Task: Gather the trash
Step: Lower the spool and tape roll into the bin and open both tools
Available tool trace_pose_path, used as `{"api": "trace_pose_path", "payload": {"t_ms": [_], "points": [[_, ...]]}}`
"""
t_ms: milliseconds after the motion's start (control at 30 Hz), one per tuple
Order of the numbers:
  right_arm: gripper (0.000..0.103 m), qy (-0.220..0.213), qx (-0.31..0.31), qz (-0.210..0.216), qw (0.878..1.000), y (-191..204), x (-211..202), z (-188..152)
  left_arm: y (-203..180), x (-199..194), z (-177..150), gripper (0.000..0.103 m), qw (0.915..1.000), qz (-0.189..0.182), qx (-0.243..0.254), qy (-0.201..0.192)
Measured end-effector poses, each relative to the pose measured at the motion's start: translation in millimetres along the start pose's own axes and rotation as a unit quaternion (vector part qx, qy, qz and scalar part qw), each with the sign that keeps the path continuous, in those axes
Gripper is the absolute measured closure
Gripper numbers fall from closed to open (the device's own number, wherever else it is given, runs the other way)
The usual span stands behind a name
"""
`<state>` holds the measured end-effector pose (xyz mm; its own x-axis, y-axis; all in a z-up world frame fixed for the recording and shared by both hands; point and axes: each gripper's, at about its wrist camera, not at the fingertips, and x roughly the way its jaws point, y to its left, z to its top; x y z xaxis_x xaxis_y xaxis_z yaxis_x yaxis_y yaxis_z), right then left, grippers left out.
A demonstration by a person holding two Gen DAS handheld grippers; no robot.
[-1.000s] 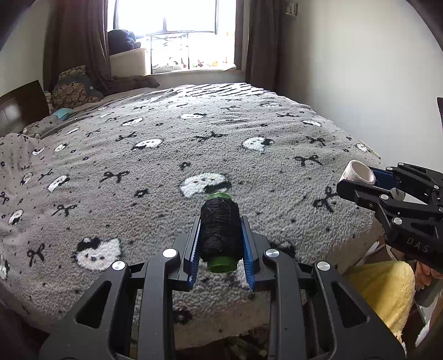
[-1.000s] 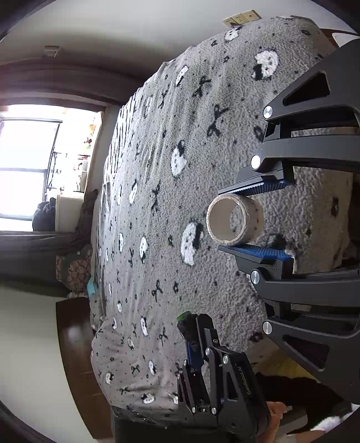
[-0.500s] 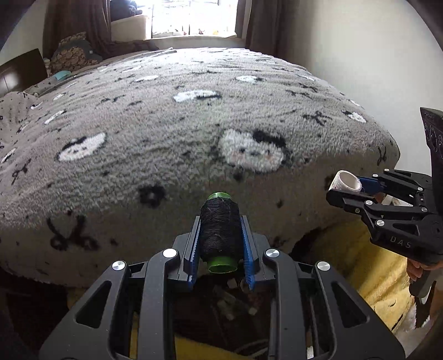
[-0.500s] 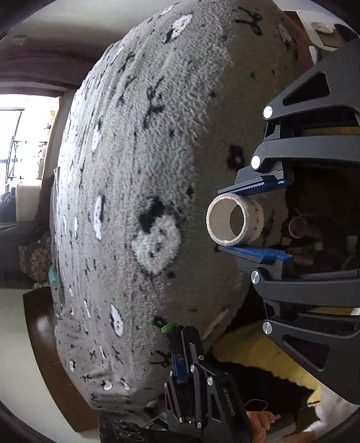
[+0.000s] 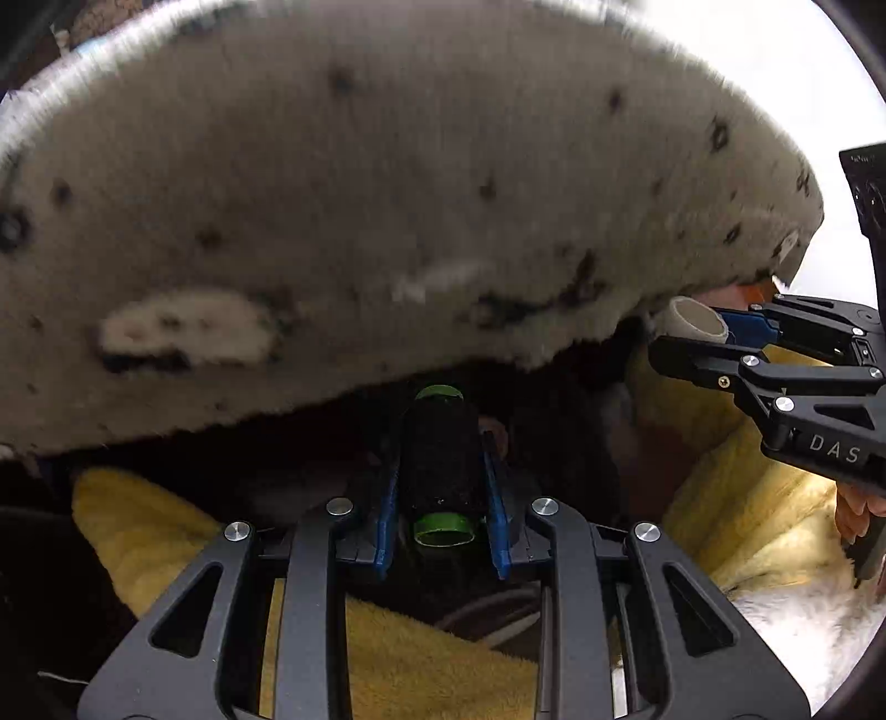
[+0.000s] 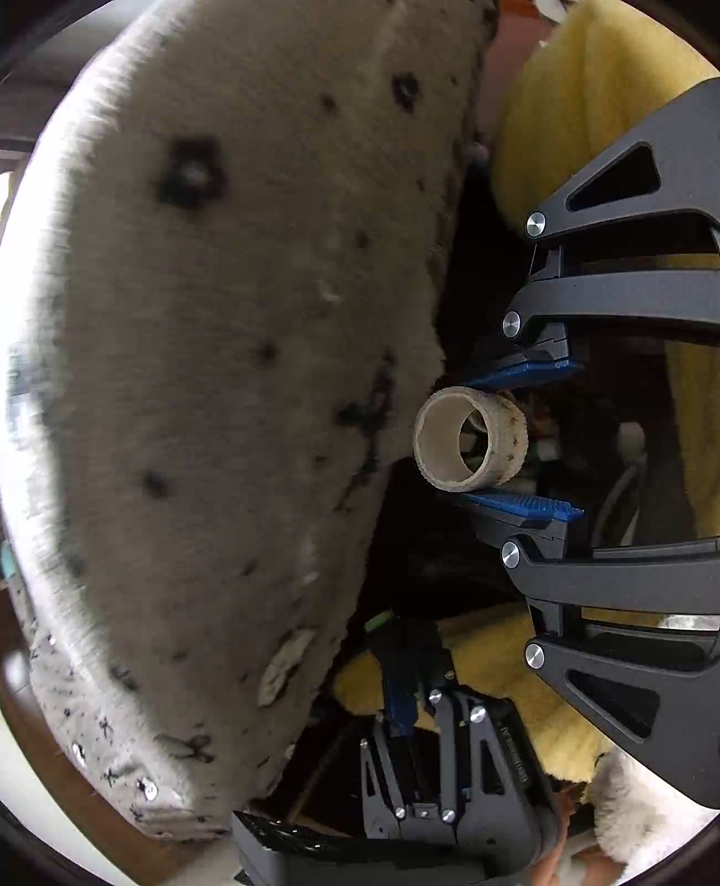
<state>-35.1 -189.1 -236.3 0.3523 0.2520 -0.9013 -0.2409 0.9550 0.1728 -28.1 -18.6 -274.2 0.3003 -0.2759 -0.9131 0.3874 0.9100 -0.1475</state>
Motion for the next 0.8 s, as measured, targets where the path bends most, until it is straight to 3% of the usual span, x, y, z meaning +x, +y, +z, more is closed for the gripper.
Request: {"api": "trace_pose_path", "payload": {"t_ms": [267,567,667,800], "points": [[0.069,0.045,0.029,0.001,0.999,-9,32,-4,3,43,-8,0.078,0.9976,-0.028,-0.006,0.063],[0.068,0.053,0.022,-0.007,0.998,-6,44,1,4,61,-6,0.078,0.9957,-0.031,-0.002,0.087],[0.066,0.053,0.023,-0.006,0.998,-5,40,3,-2,63,0,0.067,0.9961,-0.023,0.001,0.085],[0.056,0.045,0.030,-0.009,0.999,-11,35,6,-3,55,3,0.061,0.9971,-0.013,0.003,0.075]]}}
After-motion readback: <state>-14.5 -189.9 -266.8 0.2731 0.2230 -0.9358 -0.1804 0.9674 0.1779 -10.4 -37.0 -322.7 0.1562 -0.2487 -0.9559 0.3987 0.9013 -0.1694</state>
